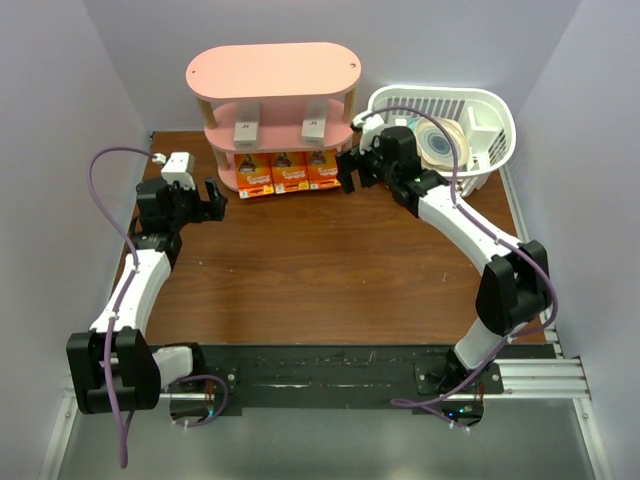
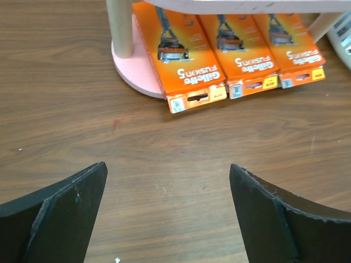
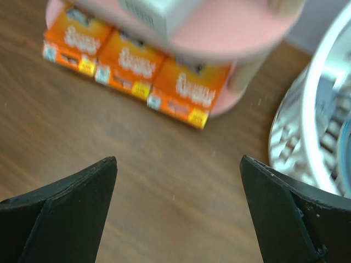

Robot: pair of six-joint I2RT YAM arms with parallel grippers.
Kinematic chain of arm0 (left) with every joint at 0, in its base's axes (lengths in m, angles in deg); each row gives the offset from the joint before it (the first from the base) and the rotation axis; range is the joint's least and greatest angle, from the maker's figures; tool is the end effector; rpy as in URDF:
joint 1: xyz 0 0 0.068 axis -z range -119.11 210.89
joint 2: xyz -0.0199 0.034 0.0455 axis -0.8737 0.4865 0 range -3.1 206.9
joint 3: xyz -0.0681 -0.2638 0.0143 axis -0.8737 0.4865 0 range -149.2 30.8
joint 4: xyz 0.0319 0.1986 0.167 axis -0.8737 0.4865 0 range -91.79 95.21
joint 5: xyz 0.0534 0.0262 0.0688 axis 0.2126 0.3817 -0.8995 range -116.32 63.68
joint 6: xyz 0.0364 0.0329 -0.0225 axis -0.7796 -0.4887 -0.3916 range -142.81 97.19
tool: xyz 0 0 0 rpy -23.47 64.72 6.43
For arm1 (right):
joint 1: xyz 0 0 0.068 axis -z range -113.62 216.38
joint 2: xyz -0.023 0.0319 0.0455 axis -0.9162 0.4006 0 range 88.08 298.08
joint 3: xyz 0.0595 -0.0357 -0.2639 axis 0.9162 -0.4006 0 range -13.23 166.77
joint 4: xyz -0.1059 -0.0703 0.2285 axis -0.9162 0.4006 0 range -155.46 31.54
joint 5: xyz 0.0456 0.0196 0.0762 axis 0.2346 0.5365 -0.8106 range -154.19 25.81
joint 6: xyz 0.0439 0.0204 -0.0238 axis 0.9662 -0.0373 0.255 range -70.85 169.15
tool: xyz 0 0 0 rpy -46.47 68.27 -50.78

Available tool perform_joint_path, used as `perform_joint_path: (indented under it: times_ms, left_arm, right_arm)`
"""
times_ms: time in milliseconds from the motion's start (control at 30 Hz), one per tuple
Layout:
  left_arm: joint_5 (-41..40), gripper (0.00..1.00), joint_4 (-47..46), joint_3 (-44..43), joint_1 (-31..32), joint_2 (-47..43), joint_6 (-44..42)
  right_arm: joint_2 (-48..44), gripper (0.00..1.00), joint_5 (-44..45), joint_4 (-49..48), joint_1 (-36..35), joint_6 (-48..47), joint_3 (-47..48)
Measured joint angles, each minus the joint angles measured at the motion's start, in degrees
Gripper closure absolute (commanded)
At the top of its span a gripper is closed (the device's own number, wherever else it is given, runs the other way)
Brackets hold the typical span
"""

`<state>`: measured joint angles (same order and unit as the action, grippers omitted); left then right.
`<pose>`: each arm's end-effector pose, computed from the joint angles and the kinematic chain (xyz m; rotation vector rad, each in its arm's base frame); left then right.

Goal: Place and organize the shaving razors onto the shelf

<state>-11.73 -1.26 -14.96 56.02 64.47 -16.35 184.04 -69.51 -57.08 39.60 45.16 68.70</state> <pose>0.2692 0.0139 0.2810 -0.0259 1.9567 -0.2677 0.3564 0.1835 0.3332 -0.5836 1.8887 0.3513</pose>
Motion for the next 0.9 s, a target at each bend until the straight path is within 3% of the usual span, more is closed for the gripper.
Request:
perform_joint_path:
  times_ms: [467,600,800,900]
  left_arm:
    - [1.92,0.00,-0.44,3.61,0.00,-4.39,-0.70]
    - [6.64,0.00,-2.78,4.13,0.09,-4.70,-1.05]
    - [12.94,0.07,-9.73,-0.92,6.01,0.00,0.17]
    - [13.55,0.00,-12.57,-6.19,10.36,5.01,0.15]
  right_arm:
    - [-12.17,0.01,7.48,17.68,-0.31,9.09,-4.96]
    - [-15.50,0.01,9.01,18.84,-0.28,9.11,-7.76]
    - [-12.09,0.11,8.35,18.78,-0.26,9.38,-6.23]
    - [-6.58,0.11,6.64,18.56,-0.26,9.40,-1.73]
